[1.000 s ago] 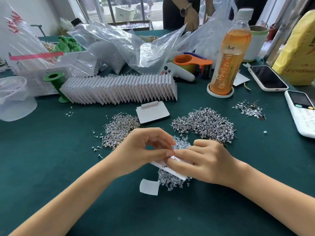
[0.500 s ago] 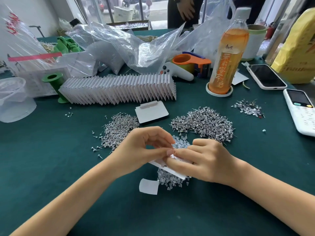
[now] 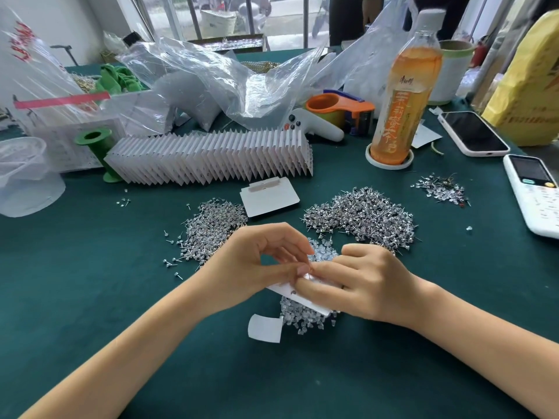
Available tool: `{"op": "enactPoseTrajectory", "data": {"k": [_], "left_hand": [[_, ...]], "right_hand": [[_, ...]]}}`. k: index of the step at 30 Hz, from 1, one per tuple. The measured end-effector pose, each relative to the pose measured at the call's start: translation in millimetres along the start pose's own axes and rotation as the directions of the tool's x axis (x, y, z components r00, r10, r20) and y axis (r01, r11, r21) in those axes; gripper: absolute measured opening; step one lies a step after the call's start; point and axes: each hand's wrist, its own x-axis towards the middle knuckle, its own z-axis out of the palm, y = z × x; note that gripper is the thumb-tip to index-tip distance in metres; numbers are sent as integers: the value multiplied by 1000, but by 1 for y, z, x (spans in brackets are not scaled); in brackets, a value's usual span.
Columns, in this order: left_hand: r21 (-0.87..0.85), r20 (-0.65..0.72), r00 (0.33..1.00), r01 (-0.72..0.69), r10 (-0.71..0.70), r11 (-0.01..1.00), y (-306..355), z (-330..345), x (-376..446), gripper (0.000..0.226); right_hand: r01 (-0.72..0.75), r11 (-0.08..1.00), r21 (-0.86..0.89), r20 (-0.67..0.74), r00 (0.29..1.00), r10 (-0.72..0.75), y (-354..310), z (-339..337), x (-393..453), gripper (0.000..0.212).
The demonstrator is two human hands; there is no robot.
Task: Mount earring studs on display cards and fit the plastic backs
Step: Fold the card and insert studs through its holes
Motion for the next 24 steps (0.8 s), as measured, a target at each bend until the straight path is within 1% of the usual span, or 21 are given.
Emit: {"op": "enactPoseTrajectory", "data": {"k": [7,10,13,15,17,19,24], "left_hand": [[5,30,999,19,-19,1000,-1,-2,0,18],[-79,50,997,63,-59,995,-1,-3,1,16],[-162,67,994,94,-84,982,0,-7,1,13],[-165,60,995,91,-82,982,0,-10,2,14],[-162,68,995,85,-75,983,1,-11,2,14],[-172,83,994,87,-73,981,1,-11,0,13],[-181,63,994,98,-88,979,0,-9,-1,15]], "right_hand": [[-11,1000,-13,-11,1000,11,0,2,0,16],[-3,1000,-24,-6,1000,2,0,2,0,12],[0,1000,-30,-22,1000,-1,1,3,1,14],[-4,999,-38,-45,999,2,1,4,2,12],[2,1000,-31,-75,997,-5,0,5,3,15],[19,1000,-19,-93,995,-20,0,4,3,12],[34,999,-38,-114,993,-38,0,4,3,11]]}}
